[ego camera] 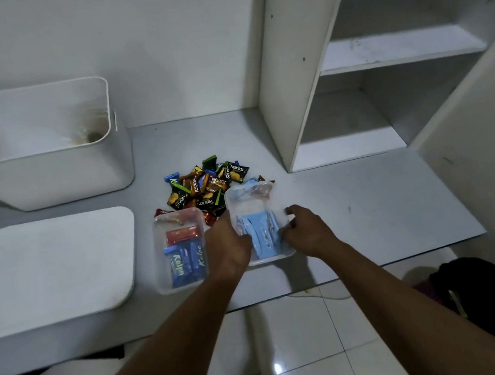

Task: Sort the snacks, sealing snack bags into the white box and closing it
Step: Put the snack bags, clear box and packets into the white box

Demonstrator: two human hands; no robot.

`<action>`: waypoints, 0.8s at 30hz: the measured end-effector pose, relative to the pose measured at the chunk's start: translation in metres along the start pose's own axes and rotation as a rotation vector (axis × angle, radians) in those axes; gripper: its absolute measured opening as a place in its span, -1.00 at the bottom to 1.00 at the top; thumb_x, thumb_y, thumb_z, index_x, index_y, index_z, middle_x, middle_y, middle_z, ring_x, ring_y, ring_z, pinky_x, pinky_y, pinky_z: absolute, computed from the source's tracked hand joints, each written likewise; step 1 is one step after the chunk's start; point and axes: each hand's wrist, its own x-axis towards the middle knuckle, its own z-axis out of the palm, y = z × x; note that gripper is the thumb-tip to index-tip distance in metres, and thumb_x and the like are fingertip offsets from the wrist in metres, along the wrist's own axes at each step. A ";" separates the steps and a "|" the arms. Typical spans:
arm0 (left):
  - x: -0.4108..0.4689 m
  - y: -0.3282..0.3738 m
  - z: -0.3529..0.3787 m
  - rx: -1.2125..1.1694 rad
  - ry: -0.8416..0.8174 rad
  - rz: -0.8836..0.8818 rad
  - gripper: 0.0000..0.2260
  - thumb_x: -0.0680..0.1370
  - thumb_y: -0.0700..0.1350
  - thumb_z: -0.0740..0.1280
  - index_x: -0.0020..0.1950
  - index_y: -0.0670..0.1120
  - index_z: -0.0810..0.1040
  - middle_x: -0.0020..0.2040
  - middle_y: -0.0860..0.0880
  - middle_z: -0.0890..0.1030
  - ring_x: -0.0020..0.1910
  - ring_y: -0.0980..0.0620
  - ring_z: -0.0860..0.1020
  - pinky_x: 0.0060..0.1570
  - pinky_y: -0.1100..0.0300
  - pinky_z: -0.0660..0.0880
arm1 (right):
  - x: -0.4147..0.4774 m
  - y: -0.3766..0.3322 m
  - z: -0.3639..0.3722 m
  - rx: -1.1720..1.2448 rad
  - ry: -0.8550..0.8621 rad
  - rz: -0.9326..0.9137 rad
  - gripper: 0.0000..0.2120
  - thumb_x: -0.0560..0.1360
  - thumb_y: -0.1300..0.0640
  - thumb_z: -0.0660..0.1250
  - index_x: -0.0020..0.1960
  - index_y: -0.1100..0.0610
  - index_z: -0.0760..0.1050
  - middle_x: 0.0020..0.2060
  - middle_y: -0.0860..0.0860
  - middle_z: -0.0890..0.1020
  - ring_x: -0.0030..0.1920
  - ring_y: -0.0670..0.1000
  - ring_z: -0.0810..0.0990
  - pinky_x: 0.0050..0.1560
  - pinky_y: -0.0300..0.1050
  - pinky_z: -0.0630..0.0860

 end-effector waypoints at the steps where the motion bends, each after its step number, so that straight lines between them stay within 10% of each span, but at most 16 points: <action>1: -0.001 0.004 -0.006 -0.034 0.013 -0.006 -0.61 0.48 -0.25 0.45 0.30 -0.10 0.53 0.21 -0.11 0.64 0.10 -0.07 0.64 -0.21 0.25 0.56 | -0.003 -0.004 -0.004 0.015 0.000 -0.026 -0.42 0.53 0.14 0.38 0.51 0.09 0.30 0.15 0.11 0.65 0.11 0.07 0.63 0.12 -0.07 0.54; 9: -0.005 0.006 -0.073 -0.131 0.075 0.009 -0.54 0.47 -0.26 0.47 0.35 -0.07 0.52 0.24 -0.05 0.62 0.03 0.03 0.64 -0.46 0.50 0.44 | -0.014 -0.057 0.000 0.123 -0.066 -0.167 -0.33 0.52 0.16 0.41 0.54 -0.13 0.24 0.07 0.04 0.70 -0.02 -0.01 0.70 0.04 0.06 0.66; 15: 0.001 -0.035 -0.121 -0.125 0.052 -0.100 -0.39 0.41 -0.23 0.51 0.44 -0.11 0.44 0.31 -0.09 0.58 0.18 -0.05 0.58 0.11 0.13 0.53 | -0.019 -0.093 0.041 0.157 -0.160 -0.210 -0.30 0.46 0.16 0.42 0.52 -0.13 0.24 0.16 0.09 0.66 0.05 0.06 0.69 0.03 0.15 0.66; 24: 0.005 -0.079 -0.142 -0.133 0.007 -0.226 -0.38 0.42 -0.24 0.51 0.45 -0.16 0.42 0.32 -0.16 0.56 0.25 -0.11 0.55 0.22 0.08 0.48 | -0.016 -0.106 0.092 0.161 -0.238 -0.229 -0.32 0.41 0.09 0.44 0.45 -0.21 0.29 0.29 -0.05 0.58 0.17 0.05 0.63 0.07 0.18 0.64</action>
